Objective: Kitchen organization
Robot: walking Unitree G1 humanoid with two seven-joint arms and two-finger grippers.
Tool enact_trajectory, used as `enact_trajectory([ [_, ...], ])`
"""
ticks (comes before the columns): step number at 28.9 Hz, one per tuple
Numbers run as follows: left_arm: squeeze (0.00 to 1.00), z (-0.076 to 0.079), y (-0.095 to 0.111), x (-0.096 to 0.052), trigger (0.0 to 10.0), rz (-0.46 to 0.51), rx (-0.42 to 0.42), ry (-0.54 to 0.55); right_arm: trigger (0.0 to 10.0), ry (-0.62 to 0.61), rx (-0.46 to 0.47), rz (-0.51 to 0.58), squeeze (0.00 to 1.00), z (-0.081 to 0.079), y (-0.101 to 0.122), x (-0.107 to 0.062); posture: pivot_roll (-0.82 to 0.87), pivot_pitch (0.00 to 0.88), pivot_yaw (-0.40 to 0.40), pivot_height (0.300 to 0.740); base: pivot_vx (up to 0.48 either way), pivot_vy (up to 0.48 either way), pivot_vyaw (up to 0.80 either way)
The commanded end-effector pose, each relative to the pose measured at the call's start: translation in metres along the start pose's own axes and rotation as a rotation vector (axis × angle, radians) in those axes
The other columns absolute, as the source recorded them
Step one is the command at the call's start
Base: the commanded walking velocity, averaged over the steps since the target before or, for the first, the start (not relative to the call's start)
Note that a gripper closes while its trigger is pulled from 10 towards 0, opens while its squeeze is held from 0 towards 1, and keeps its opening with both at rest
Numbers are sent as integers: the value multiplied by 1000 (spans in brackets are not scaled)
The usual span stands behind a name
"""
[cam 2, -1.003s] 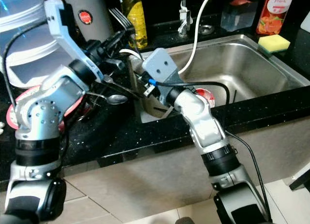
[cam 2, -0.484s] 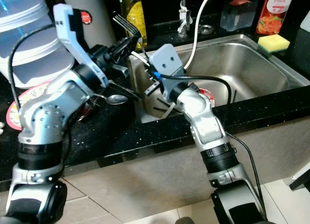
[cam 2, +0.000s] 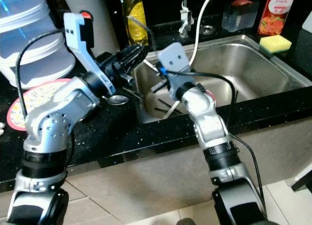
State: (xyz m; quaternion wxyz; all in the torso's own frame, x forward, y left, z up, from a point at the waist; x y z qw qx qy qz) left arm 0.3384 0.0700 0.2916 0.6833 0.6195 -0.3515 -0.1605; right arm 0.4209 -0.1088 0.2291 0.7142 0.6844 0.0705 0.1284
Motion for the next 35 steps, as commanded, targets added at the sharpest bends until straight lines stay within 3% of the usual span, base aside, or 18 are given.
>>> enact_trajectory([
  [1,0,-6,0,-3,10000,5,-6,33,10000,-44,12,-94,0,7,-22,1,-123,0,66,740,0,0,0],
  [6,0,-14,1,-5,10000,5,-3,69,10000,-98,3,-191,0,20,-49,-3,-120,0,63,740,0,0,0],
  [7,0,-19,-1,-5,10000,-6,-9,95,10000,-92,4,-211,1000,21,-54,-5,-119,0,62,740,0,0,0],
  [11,0,-30,-6,-5,10000,-31,-14,151,10000,-97,21,-191,1000,21,-52,-4,-122,0,62,740,0,0,0],
  [12,0,-33,-8,-5,10000,-41,-13,171,10000,-106,31,-141,0,22,-41,-2,-125,0,64,740,0,0,0],
  [18,0,-55,-22,-7,10000,-114,17,312,10000,-119,99,110,0,24,10,0,-130,0,66,740,0,0,0],
  [21,0,-62,-29,-8,10000,-159,30,356,10000,-113,106,141,0,23,18,0,-129,0,66,740,0,0,0],
  [24,0,-77,-48,-12,10000,-262,-7,476,10000,-101,114,176,0,23,26,0,-128,0,66,740,0,0,0],
  [26,0,-69,-67,-13,10000,-351,-26,482,10000,-95,113,183,0,21,27,0,-129,0,68,740,0,0,0],
  [28,0,-52,-76,-13,10000,-397,36,427,10000,-94,114,185,0,20,25,-1,-131,0,71,740,0,0,0],
  [29,0,-52,-76,-13,10000,-397,36,427,10000,-94,114,185,0,20,25,-1,-131,0,71,740,0,0,0],
  [30,0,-43,-79,-16,10000,-453,211,395,10000,-95,115,186,0,20,24,-2,-129,0,73,740,0,0,0],
  [31,0,-40,-81,-18,10000,-485,322,381,10000,-95,116,186,0,21,23,-2,-129,0,73,740,0,0,0],
  [32,0,-40,-81,-18,10000,-485,322,381,10000,-95,116,186,0,21,23,-2,-129,0,73,740,0,0,0],
  [34,0,-33,-86,-31,10000,-568,559,315,10000,-98,117,181,0,22,21,-3,-118,0,72,740,0,0,0],
  [35,0,-32,-87,-36,10000,-590,609,297,10000,-99,118,180,0,22,20,-3,-118,0,72,740,0,0,0],
])
Point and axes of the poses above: a point about 5 cm out from each wrist's last joint towards the gripper, its own x axis pointing out of the wrist towards the gripper, its own y axis along the axis of the wrist's last joint, z = x × y, the point moved 5 cm from there along x, pointing out of the wrist towards the gripper, and after that the axes turned 15 degrees about x, right-handed, at the moved point
